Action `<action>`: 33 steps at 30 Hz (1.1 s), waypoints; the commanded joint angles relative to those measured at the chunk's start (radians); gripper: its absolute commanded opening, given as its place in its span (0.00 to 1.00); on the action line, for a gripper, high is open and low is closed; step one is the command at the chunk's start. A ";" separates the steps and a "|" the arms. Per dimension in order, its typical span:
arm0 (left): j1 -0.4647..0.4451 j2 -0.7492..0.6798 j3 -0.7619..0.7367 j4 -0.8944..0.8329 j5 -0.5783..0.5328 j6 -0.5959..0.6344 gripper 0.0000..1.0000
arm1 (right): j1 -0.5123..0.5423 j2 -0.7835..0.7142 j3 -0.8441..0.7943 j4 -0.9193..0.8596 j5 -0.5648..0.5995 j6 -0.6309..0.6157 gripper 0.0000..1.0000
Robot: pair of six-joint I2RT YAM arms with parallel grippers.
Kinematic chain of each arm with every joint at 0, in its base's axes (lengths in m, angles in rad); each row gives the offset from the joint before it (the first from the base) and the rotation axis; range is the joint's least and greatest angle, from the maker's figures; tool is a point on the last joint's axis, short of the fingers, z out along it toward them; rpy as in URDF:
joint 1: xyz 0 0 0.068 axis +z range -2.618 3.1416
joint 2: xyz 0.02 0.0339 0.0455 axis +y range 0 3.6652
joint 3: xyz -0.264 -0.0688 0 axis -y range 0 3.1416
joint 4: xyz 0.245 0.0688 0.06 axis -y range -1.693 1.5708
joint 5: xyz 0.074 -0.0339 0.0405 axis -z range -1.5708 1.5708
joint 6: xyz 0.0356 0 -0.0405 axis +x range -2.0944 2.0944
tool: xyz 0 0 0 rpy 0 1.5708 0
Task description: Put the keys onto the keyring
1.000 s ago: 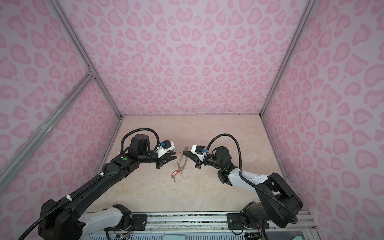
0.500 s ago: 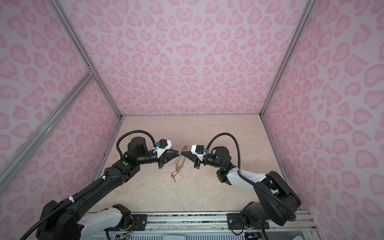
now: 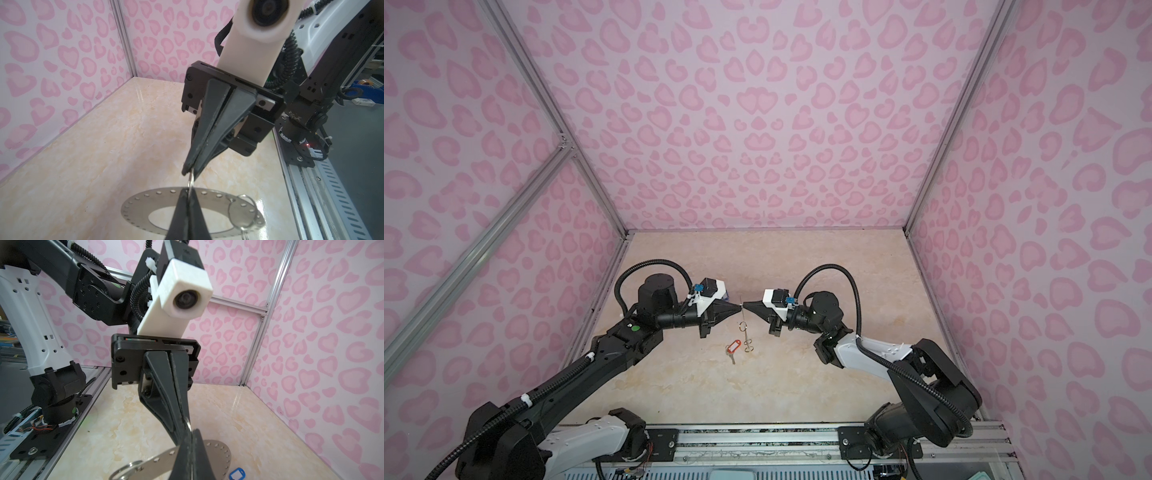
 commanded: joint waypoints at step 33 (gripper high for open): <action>-0.125 0.078 0.278 -0.489 -0.274 0.312 0.03 | -0.013 -0.101 0.065 -0.423 0.028 -0.267 0.14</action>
